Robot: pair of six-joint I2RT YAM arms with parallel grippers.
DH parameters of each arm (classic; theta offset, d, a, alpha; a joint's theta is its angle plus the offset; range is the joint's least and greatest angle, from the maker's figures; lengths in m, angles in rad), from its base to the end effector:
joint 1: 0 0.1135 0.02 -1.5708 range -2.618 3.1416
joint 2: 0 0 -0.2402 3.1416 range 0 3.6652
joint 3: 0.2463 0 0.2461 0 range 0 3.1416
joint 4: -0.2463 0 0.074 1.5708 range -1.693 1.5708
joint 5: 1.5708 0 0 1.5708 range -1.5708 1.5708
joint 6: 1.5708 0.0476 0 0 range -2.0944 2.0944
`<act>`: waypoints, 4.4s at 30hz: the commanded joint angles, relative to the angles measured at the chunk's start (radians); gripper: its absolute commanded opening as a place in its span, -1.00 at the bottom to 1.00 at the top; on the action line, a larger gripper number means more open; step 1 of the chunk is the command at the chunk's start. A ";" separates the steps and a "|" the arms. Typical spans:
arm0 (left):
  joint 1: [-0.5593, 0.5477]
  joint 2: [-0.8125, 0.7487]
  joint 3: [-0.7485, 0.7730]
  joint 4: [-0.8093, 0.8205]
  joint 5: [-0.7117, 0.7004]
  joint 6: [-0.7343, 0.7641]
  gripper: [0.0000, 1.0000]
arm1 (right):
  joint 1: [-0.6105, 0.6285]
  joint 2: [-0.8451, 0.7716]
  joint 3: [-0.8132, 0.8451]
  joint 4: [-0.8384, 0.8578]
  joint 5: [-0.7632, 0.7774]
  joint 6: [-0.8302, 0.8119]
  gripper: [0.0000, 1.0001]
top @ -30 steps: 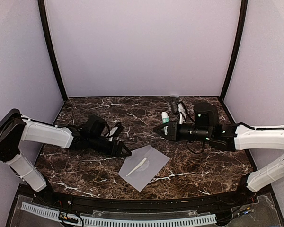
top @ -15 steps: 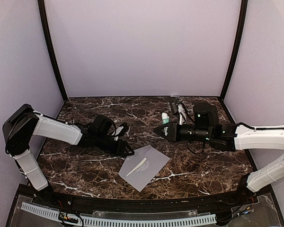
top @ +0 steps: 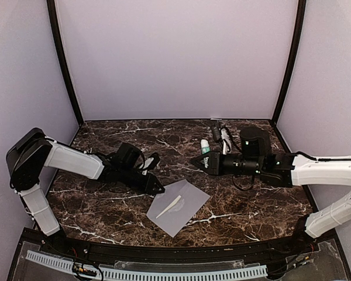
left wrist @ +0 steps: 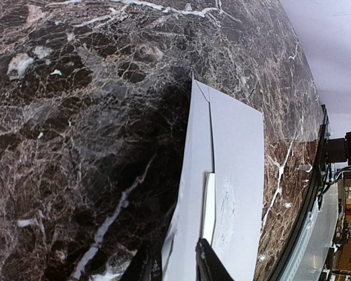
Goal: Place the letter into the envelope and seal it
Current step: Seal the envelope flap on the envelope.
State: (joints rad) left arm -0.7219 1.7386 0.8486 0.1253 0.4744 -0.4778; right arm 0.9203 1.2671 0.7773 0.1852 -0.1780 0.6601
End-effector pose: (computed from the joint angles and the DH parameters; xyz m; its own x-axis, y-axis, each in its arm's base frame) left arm 0.2415 -0.2416 0.1221 -0.8455 0.1994 -0.4954 0.5028 0.6098 -0.6126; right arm 0.1764 0.2457 0.2471 -0.6865 0.0945 -0.7210 -0.5881 0.5110 0.6269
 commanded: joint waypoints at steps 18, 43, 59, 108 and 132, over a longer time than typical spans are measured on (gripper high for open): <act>0.004 -0.189 -0.101 0.001 -0.190 -0.021 -1.00 | -0.008 -0.033 -0.013 0.020 0.025 -0.002 -1.00; 0.033 -0.346 -0.193 -0.045 -0.269 -0.118 0.04 | -0.008 0.004 -0.016 0.045 0.006 0.008 -1.00; 0.190 -0.249 -0.194 -0.077 -0.209 -0.078 -0.41 | -0.008 0.018 -0.010 0.049 0.002 0.009 -1.00; 0.012 -0.047 -0.037 -0.035 -0.031 -0.005 -0.88 | -0.009 0.179 -0.085 0.168 -0.040 0.046 -1.00; -0.016 0.011 -0.094 0.053 -0.023 -0.035 -1.00 | 0.021 0.352 -0.006 0.213 -0.073 0.019 -1.00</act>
State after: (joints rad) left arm -0.7326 1.7382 0.7849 0.1524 0.4522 -0.5053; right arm 0.9268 1.5806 0.7185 0.3443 -0.2447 0.6964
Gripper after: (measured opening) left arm 0.004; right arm 0.210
